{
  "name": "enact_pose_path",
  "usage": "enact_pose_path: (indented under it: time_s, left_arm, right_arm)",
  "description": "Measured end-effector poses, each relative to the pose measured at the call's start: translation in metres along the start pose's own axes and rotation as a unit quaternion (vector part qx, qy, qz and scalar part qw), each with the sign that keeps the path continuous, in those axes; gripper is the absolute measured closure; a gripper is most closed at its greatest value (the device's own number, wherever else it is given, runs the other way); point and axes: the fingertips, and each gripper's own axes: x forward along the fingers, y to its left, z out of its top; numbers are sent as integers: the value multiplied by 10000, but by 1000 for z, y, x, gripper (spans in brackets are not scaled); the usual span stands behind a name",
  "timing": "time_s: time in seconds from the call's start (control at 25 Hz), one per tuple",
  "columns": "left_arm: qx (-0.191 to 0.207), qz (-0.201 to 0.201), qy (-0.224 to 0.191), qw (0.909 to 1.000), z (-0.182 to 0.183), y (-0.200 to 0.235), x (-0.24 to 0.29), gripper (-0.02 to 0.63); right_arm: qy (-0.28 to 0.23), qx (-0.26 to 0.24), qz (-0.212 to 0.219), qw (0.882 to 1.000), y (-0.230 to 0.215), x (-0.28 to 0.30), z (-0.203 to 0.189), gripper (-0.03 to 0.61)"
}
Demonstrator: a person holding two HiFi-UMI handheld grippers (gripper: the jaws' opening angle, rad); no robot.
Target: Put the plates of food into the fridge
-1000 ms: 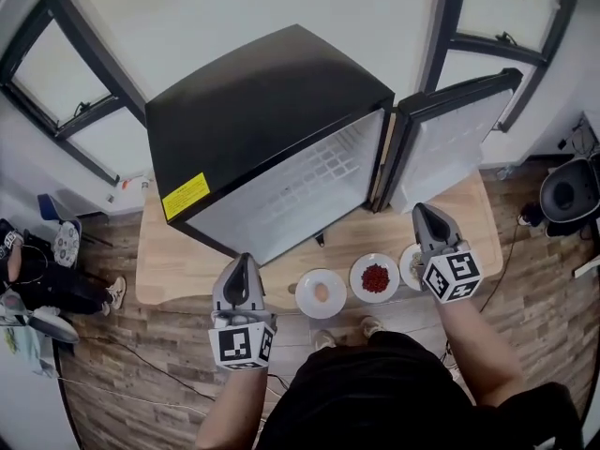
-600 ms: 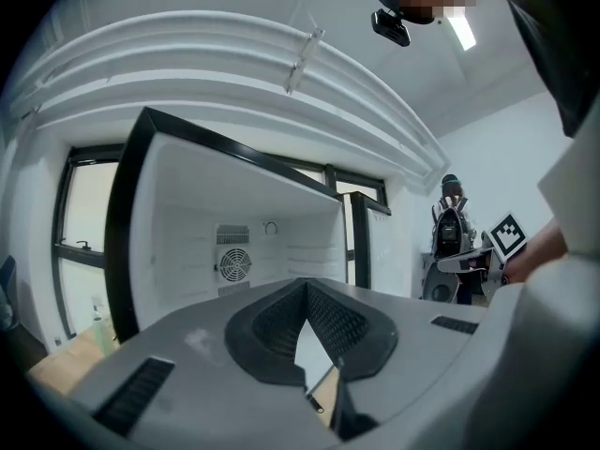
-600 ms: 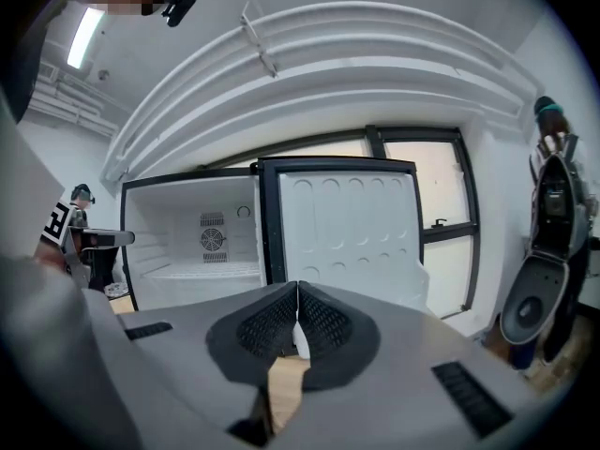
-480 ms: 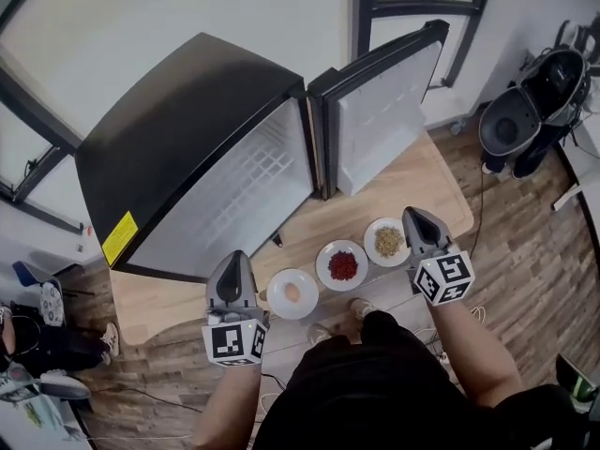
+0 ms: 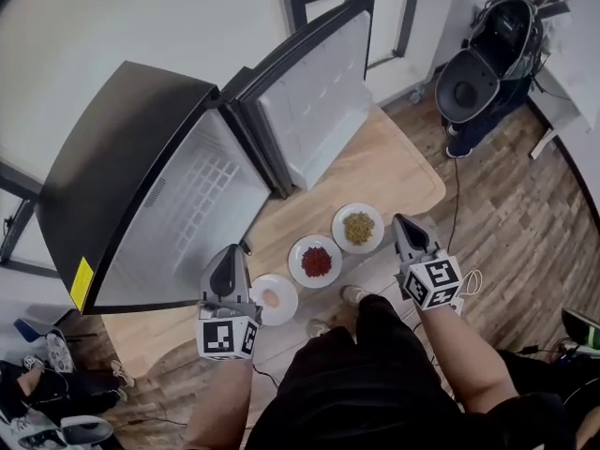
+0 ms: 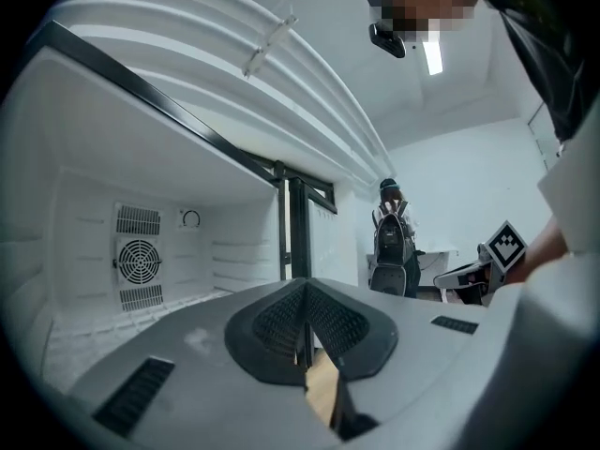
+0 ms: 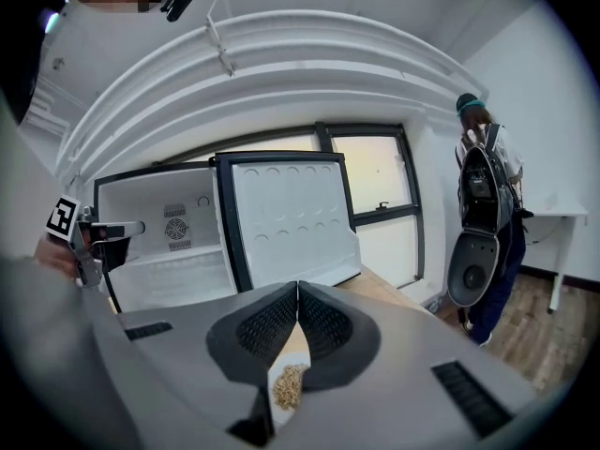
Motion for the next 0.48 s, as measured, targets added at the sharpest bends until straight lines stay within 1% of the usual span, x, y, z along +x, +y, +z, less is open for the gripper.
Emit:
enact_pose_path:
  time_s: [0.16, 0.24, 0.48]
  left_arm:
    - [288, -256, 81, 9992, -6, -13, 11, 609]
    - [405, -343, 106, 9985, -10, -18, 14, 609]
    - [466, -446, 189, 9977, -23, -20, 26, 609]
  right_arm:
    - [-11, 352, -62, 9994, -2, -3, -27, 557]
    - [50, 448, -129, 9989, -3, -1, -42, 557]
    - [439, 642, -325, 9964, -11, 8, -90, 555]
